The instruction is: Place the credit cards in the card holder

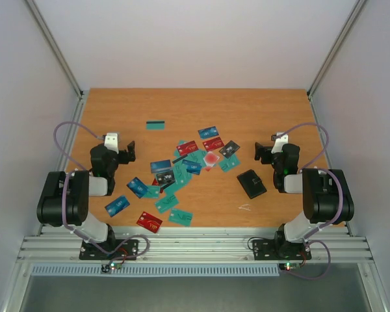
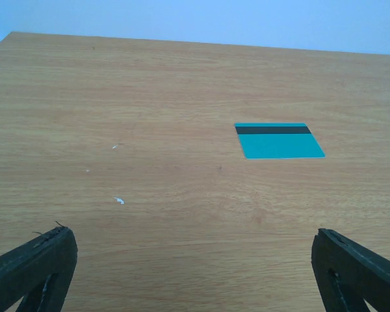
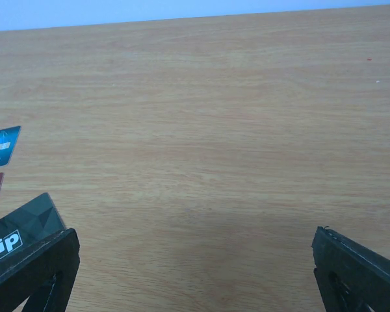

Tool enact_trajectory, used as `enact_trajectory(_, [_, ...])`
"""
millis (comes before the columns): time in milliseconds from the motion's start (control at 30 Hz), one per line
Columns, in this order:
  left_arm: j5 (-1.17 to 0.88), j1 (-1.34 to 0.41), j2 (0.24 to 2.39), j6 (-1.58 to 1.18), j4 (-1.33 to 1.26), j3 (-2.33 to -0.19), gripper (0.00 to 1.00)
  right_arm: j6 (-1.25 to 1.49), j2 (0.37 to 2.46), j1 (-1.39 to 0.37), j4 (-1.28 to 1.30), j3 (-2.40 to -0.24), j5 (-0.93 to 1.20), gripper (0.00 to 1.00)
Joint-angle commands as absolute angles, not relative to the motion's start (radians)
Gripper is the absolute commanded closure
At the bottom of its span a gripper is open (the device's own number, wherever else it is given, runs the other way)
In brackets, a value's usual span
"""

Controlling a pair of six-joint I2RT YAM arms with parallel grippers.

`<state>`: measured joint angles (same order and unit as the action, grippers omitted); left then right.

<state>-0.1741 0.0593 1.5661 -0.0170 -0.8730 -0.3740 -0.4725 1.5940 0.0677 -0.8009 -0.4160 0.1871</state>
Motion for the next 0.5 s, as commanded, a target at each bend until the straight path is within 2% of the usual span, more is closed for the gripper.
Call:
enact_trajectory(0, [-0.164,0.056,1.564,-0.005,-0.928,-0.391,0.01,-0.47,1.589,0.072,-0.844,-0.414,0.173,0.02])
enact_trajectory(233, [-0.163,0.056,1.565,-0.005,-0.927,-0.392,0.01,-0.471,1.588,0.072,-0.845,-0.414,0.173,0.02])
enact_trajectory(300, [-0.144,0.057,1.559,-0.007,-0.924,-0.389,0.01,-0.447,1.591,0.072,-0.818,-0.43,0.107,0.02])
enact_trajectory(400, [-0.093,0.057,1.499,-0.031,-0.861,-0.4,0.01,-0.445,1.587,0.071,-0.824,-0.423,0.099,0.02])
enact_trajectory(467, [-0.137,0.056,1.452,-0.021,-0.793,-0.413,0.01,-0.444,1.585,0.071,-0.831,-0.419,0.097,0.01])
